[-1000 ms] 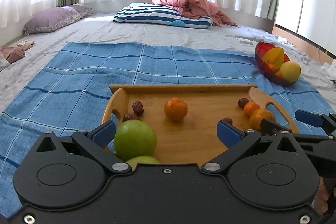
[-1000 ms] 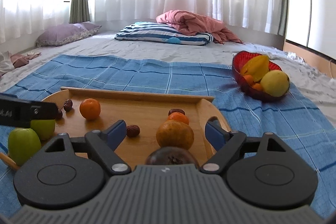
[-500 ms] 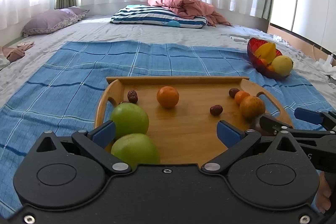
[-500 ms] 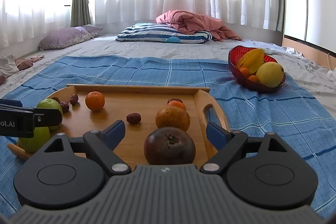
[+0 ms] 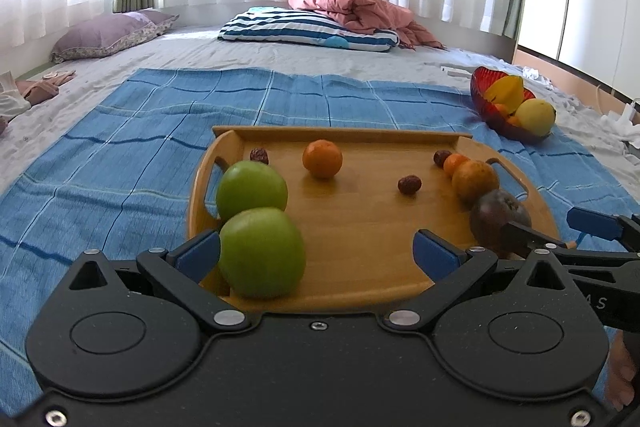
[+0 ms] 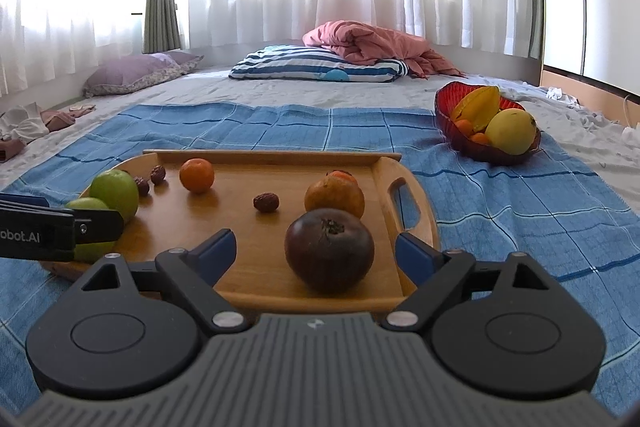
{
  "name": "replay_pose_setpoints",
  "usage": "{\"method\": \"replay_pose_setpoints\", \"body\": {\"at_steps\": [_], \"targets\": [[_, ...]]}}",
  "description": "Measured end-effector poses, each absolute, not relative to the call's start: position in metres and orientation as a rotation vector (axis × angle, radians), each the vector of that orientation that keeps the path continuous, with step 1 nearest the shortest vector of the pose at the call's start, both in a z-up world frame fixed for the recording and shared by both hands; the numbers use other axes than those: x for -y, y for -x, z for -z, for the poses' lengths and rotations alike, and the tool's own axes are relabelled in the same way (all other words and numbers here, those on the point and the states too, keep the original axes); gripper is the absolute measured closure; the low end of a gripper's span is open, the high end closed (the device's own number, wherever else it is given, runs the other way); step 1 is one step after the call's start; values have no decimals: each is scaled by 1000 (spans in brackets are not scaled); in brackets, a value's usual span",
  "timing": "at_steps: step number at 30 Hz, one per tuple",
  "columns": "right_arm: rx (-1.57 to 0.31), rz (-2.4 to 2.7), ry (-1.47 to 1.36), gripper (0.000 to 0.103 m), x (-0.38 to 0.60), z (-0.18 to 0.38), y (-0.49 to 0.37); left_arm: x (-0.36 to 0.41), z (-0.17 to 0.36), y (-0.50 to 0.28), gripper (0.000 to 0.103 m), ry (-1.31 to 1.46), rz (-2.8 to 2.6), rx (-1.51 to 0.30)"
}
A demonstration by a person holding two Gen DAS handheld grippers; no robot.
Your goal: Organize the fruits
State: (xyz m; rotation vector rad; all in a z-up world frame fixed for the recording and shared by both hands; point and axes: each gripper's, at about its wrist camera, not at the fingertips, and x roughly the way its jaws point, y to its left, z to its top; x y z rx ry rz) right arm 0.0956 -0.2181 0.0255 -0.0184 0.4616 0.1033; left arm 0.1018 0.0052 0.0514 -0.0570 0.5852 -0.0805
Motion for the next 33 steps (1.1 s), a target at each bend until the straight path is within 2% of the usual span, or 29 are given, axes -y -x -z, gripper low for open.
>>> {"method": "replay_pose_setpoints", "body": {"at_steps": [33], "targets": [[-555, -141, 73, 0, 203, 21, -82, -10, 8, -85, 0, 34, 13, -672]]}}
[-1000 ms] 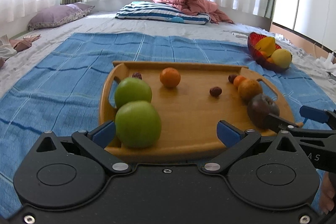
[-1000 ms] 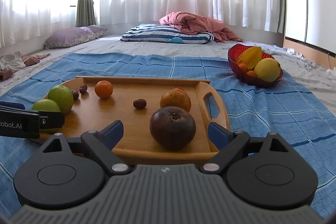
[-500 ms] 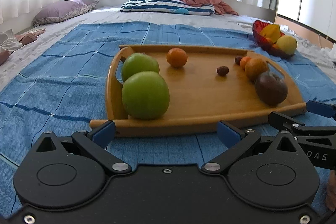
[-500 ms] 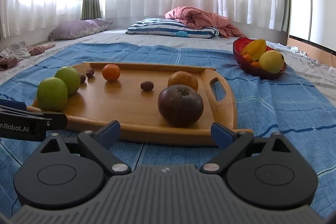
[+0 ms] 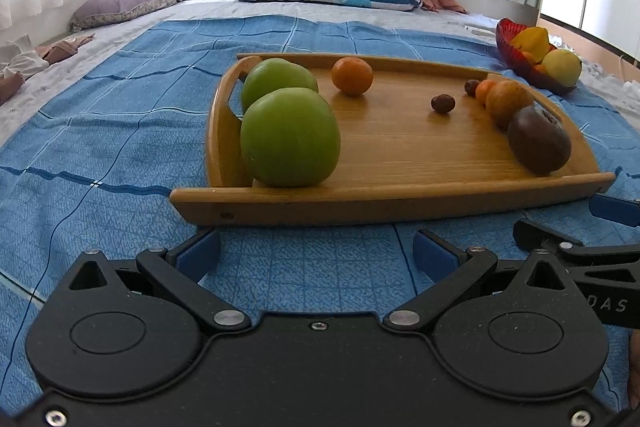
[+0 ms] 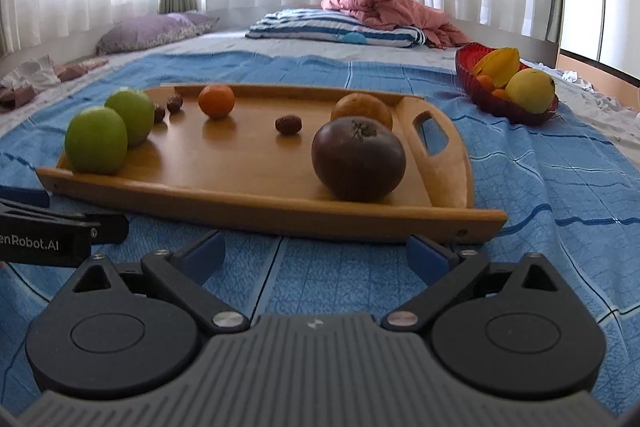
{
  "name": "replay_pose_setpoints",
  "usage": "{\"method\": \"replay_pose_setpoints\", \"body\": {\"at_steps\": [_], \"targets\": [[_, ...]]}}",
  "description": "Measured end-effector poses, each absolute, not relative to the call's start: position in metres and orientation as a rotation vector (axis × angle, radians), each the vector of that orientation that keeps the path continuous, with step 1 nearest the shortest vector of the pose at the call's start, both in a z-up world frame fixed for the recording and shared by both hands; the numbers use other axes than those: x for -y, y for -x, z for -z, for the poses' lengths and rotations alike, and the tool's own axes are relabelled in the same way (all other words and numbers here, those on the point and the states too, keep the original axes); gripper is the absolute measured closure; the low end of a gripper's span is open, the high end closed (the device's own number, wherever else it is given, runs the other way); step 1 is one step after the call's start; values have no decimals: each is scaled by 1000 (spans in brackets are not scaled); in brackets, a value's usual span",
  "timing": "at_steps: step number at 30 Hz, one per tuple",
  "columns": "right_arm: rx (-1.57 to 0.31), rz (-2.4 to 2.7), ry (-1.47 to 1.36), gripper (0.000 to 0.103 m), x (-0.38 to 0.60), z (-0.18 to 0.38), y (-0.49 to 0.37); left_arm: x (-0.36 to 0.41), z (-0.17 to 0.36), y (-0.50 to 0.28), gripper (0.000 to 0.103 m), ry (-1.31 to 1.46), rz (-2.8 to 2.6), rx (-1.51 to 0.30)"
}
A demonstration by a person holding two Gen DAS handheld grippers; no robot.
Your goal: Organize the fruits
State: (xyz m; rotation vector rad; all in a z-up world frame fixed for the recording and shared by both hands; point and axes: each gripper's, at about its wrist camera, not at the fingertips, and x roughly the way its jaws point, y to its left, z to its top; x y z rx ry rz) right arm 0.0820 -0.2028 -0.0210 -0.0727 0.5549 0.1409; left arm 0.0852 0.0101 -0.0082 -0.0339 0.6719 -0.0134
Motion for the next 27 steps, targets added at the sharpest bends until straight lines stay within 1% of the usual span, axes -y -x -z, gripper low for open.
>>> {"method": "replay_pose_setpoints", "body": {"at_steps": [9, 27], "targets": [[-590, -142, 58, 0, 203, 27, -88, -8, 15, -89, 0, 23, -1, -666], [-574, -137, 60, 0, 202, 28, -86, -11, 18, -90, 0, 36, -1, -661]]}}
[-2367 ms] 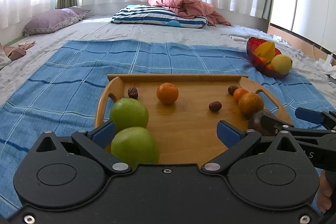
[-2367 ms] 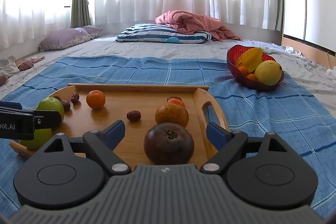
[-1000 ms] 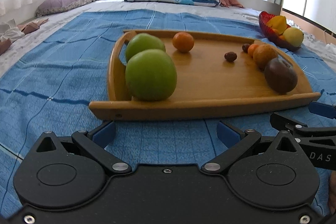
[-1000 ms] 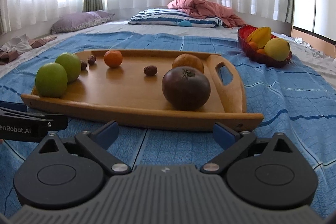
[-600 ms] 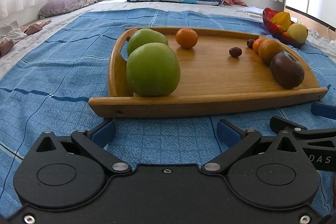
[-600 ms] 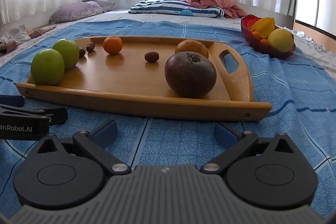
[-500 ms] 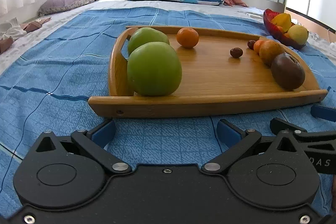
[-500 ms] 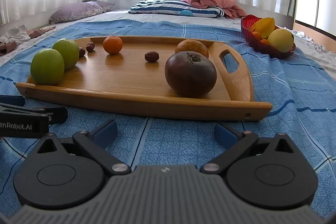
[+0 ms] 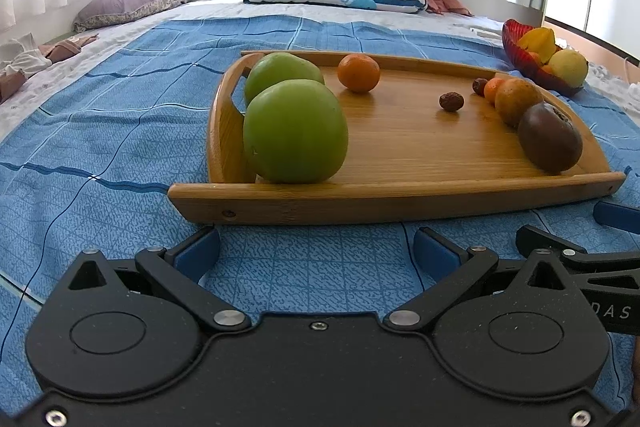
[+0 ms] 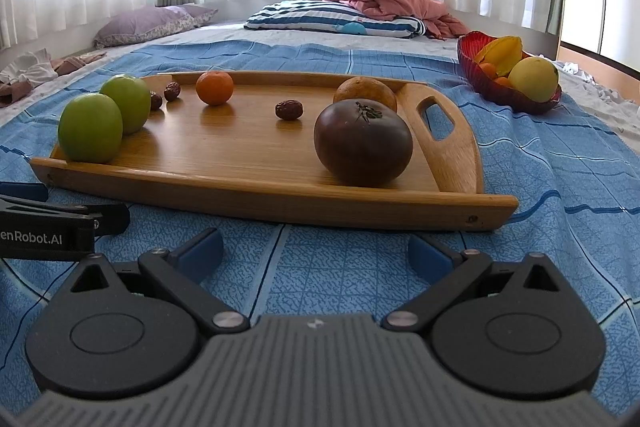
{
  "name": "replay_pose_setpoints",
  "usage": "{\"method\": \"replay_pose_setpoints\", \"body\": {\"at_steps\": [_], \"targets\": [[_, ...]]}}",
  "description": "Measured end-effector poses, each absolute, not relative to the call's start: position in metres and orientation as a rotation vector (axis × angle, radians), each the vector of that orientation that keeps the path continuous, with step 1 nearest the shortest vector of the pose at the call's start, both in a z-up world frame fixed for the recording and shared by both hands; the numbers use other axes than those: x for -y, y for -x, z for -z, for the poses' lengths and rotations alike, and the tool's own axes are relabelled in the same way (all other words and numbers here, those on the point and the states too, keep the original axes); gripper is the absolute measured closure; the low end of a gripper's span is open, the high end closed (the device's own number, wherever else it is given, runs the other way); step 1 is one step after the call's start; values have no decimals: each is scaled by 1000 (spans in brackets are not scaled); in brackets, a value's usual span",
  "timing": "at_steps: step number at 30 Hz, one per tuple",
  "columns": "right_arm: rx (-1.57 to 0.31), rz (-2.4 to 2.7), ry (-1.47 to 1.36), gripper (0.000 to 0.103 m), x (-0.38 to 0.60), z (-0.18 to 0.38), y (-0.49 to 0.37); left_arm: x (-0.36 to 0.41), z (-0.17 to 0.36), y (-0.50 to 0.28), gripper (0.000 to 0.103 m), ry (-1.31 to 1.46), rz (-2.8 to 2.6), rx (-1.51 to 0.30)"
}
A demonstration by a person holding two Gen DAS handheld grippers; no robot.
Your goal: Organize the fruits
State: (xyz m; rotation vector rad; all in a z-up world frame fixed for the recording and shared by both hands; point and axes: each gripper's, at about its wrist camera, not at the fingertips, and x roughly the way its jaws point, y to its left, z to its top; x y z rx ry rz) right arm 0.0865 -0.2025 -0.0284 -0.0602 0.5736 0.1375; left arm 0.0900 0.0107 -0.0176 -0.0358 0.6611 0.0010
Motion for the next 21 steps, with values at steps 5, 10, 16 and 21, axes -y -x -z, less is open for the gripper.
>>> {"method": "replay_pose_setpoints", "body": {"at_steps": [5, 10, 16, 21], "targets": [[-573, -137, 61, 0, 202, 28, -86, -10, 18, -89, 0, 37, -1, -657], [-573, -137, 61, 0, 202, 28, -86, -10, 18, -89, 0, 37, -1, -656], [-573, -137, 61, 0, 203, 29, -86, -10, 18, -89, 0, 35, -1, -657], [-573, -137, 61, 0, 202, 29, -86, -10, 18, -89, 0, 33, -2, -656]]}}
